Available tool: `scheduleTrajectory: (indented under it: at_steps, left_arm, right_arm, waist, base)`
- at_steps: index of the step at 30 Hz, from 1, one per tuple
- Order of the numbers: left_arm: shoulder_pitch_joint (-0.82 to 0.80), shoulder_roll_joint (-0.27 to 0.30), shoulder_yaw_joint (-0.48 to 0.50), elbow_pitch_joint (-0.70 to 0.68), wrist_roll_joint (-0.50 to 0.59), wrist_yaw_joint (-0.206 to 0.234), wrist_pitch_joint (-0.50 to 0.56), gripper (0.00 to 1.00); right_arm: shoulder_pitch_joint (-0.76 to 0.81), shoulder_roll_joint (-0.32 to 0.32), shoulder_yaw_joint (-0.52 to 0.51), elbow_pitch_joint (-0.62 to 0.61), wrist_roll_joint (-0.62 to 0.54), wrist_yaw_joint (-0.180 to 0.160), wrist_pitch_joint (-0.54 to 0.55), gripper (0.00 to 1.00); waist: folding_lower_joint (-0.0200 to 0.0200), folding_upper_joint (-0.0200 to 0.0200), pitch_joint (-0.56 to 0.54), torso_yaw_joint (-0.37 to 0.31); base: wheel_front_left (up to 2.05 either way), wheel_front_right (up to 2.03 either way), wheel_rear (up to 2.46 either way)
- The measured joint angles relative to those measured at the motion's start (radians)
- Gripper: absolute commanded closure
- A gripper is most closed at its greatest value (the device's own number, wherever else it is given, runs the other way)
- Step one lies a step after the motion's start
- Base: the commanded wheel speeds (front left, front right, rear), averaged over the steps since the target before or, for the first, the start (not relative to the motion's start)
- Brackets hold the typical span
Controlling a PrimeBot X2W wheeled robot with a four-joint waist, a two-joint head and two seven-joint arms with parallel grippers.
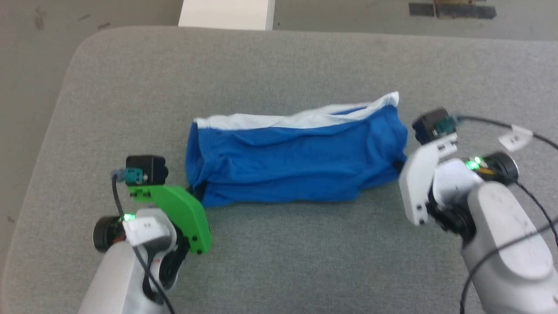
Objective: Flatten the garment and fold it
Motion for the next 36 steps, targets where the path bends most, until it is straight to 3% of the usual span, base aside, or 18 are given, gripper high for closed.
scheduleTrajectory:
  at_steps: [7, 14, 15, 16, 21, 28, 33, 36]
  left_arm:
    - [0.135, 0.011, -0.021, -0.055, -0.009, 0.014, 0.055, 1.00]
    - [0.216, 0.009, -0.029, -0.025, -0.046, 0.028, 0.075, 1.00]
    - [0.216, 0.006, -0.019, -0.007, -0.058, 0.031, 0.067, 0.00]
    - [0.216, 0.005, -0.014, -0.007, -0.063, 0.031, 0.066, 0.00]
    - [0.239, 0.014, 0.031, -0.061, -0.090, 0.046, 0.072, 0.00]
    - [0.314, 0.039, 0.152, -0.244, -0.141, 0.105, 0.066, 0.00]
    - [0.312, 0.055, 0.254, -0.298, -0.093, 0.130, -0.109, 0.00]
    - [0.293, 0.061, 0.266, -0.267, -0.034, 0.108, -0.279, 0.00]
  right_arm:
    - [0.254, -0.024, -0.027, -0.218, 0.036, 0.000, 0.071, 1.00]
    - [0.454, 0.015, -0.066, -0.336, 0.042, 0.000, 0.129, 1.00]
    - [0.474, 0.041, -0.092, -0.353, 0.036, 0.000, 0.121, 0.89]
    - [0.474, 0.046, -0.094, -0.358, 0.036, 0.000, 0.117, 0.01]
    - [0.491, 0.059, -0.131, -0.402, 0.058, 0.000, 0.106, 0.00]
    - [0.533, 0.082, -0.257, -0.511, 0.202, 0.000, 0.168, 0.00]
    - [0.503, 0.045, -0.308, -0.540, 0.187, 0.000, 0.189, 0.00]
    - [0.448, 0.002, -0.300, -0.501, 0.170, 0.000, 0.196, 0.00]
  waist:
    - [0.0000, 0.0000, -0.057, -0.005]
    - [0.0000, 0.0000, -0.070, -0.024]
    - [0.0000, 0.0000, -0.070, -0.031]
    - [0.0000, 0.0000, -0.071, -0.032]
    - [0.0000, 0.0000, -0.092, -0.037]
    - [0.0000, 0.0000, -0.130, -0.047]
    - [0.0000, 0.0000, -0.123, -0.056]
    - [0.0000, 0.0000, -0.108, -0.055]
  base:
    - [0.00, 0.00, 0.00]
    - [0.00, 0.00, 0.00]
    - [0.00, 0.00, 0.00]
    - [0.00, 0.00, 0.00]
    - [0.00, 0.00, 0.00]
    - [0.00, 0.00, 0.00]
    - [0.00, 0.00, 0.00]
    - [0.00, 0.00, 0.00]
